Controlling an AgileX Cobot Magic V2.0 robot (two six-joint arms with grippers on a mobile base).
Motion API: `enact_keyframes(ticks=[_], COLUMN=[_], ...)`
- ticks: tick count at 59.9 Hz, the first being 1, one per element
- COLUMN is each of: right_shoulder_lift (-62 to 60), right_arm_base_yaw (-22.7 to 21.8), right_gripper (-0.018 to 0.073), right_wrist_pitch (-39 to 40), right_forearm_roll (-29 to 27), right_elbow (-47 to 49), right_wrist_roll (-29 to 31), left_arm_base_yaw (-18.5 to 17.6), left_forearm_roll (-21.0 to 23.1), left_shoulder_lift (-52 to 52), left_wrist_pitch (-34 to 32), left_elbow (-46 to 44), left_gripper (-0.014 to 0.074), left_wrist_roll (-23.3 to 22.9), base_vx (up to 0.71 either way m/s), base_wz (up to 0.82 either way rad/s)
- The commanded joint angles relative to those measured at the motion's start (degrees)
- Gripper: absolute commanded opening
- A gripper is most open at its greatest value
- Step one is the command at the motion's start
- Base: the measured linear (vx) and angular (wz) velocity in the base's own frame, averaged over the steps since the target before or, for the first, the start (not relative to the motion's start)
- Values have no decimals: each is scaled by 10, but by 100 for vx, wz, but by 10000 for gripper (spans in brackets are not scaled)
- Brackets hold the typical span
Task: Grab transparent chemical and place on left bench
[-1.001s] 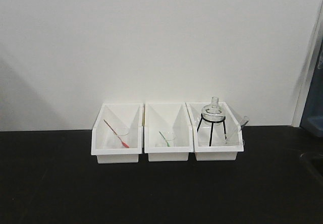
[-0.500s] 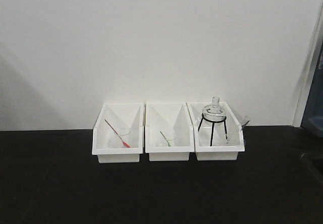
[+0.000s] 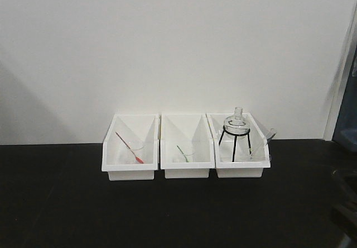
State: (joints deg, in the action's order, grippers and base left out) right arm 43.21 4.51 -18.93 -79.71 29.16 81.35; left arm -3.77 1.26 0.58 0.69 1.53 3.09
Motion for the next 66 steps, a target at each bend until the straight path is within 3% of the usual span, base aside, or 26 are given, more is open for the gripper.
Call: enact_keyframes(ticks=[1, 4, 9, 19, 30, 52, 59, 66], right_shoulder_lift=[62, 94, 146, 233, 302, 388, 391, 391], right_arm_base_yaw=[27, 50, 99, 180, 228, 241, 241, 241], right_gripper=[-4, -3, -3, -3, -3, 31, 120, 273], right_wrist_pitch=[-44, -59, -71, -76, -103, -120, -120, -120], right_forearm_roll=[-163, -224, -223, -223, -223, -223, -223, -223], right_elbow=[42, 49, 72, 127, 179, 180, 180, 180], right_wrist_roll=[151, 222, 287, 313, 313, 313, 313, 313], left_arm_base_yaw=[-1, -1, -1, -1, -1, -1, -1, -1], left_forearm_roll=[0, 0, 0, 0, 0, 0, 0, 0], left_shoulder_lift=[11, 11, 11, 11, 11, 11, 11, 11], left_wrist_pitch=[-45, -45, -45, -45, -45, -45, -45, -45], left_elbow=[9, 9, 9, 9, 9, 9, 9, 9], left_gripper=[-3, -3, -3, -3, -3, -3, -3, -3], left_wrist_roll=[-4, -4, -4, -4, -4, -4, -4, -4], base_vx=[0, 0, 0, 0, 0, 0, 0, 0], base_wz=[0, 0, 0, 0, 0, 0, 0, 0])
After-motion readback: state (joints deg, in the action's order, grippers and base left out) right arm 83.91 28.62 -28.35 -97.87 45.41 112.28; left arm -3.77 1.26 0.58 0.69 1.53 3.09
